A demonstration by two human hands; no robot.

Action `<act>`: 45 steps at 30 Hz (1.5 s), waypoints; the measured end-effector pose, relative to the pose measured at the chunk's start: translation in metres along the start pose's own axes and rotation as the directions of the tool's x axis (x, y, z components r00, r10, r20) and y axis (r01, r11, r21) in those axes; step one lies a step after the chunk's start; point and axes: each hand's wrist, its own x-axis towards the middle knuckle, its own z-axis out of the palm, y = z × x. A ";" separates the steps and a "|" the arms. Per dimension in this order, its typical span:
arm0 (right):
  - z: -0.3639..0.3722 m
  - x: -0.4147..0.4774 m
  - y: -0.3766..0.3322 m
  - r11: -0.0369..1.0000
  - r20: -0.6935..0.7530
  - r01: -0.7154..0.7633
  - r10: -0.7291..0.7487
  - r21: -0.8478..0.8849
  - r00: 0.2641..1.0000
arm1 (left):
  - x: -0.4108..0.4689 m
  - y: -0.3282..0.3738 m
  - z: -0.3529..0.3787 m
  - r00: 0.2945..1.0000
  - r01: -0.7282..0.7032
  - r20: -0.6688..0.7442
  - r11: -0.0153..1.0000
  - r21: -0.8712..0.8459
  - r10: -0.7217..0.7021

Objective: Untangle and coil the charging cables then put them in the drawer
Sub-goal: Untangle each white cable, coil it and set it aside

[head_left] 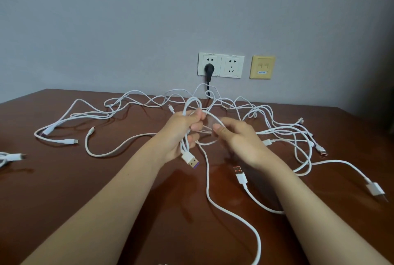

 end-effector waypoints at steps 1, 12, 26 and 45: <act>-0.001 0.000 0.000 0.998 -0.017 0.005 -0.006 -0.060 1.000 | 0.000 0.001 -0.001 1.000 -0.012 -0.019 1.000 -0.020 0.012; 0.007 0.002 -0.005 0.987 -0.227 0.057 -0.090 -0.147 0.970 | 0.011 -0.015 0.005 0.968 -0.130 -0.156 0.923 0.361 0.198; 0.007 -0.002 -0.011 0.981 0.009 -0.067 0.069 -0.180 0.998 | 0.006 -0.018 0.019 0.952 -0.219 -0.092 0.857 0.466 0.293; 0.005 -0.006 -0.017 0.991 -0.003 -0.048 0.048 -0.123 0.999 | 0.011 0.000 -0.003 0.921 -0.186 -0.376 0.964 -0.187 0.105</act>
